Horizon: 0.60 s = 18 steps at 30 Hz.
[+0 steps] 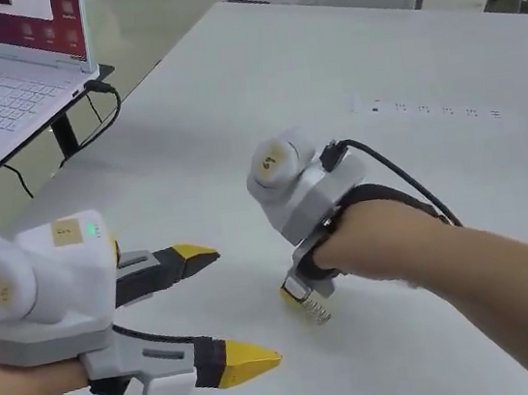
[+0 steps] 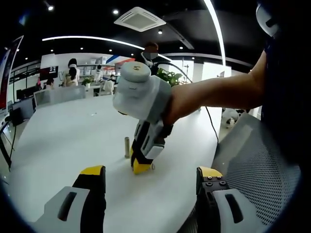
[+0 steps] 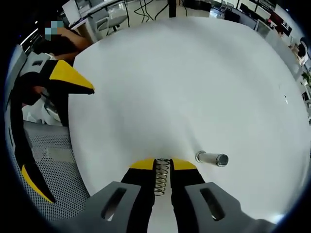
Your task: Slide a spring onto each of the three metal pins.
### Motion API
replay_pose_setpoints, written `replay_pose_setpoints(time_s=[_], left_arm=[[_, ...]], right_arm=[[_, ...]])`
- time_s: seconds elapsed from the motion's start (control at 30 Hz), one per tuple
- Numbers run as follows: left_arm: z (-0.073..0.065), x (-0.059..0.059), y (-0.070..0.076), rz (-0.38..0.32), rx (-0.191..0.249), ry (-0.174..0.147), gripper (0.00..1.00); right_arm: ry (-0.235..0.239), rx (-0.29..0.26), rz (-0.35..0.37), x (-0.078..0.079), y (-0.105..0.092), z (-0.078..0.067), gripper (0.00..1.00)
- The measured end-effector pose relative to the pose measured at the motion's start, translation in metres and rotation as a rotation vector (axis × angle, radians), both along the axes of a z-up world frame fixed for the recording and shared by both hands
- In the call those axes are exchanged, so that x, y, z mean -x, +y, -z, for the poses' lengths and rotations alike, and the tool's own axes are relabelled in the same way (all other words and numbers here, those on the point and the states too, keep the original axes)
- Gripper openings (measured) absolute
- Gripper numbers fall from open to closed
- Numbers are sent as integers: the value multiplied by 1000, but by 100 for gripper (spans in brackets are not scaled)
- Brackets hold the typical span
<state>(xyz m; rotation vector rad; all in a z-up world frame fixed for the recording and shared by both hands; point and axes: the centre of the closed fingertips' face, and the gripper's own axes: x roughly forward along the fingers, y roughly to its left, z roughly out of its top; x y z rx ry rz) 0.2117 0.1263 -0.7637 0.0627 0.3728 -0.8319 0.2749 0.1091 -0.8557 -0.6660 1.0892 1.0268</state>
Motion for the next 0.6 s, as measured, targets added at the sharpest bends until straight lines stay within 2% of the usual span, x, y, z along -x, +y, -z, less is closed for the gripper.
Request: replay_pose_setpoints(time_s=[0.1, 0.13, 0.2, 0.23, 0.37, 0.57, 0.6], left_arm=[[0, 0, 0, -1, 4, 1, 72], [1, 1, 0, -1, 3, 2, 71], [3, 1, 0, 2, -1, 8, 71], [4, 1, 0, 3, -1, 10, 70], [3, 0, -3, 8, -1, 14, 67], [-6, -5, -9, 19, 8, -1, 64], [-8, -6, -10, 20, 12, -3, 63]], right_arm=[[2, -62, 4, 3, 3, -14, 8], [1, -62, 5, 6, -2, -20, 8], [-25, -106, -2, 3, 3, -31, 8], [-21, -118, 3, 4, 2, -37, 8], [-56, -196, 10, 6, 1, -66, 8], [-106, -325, 5, 15, 0, -117, 8], [-106, -330, 5, 16, -1, -120, 8]])
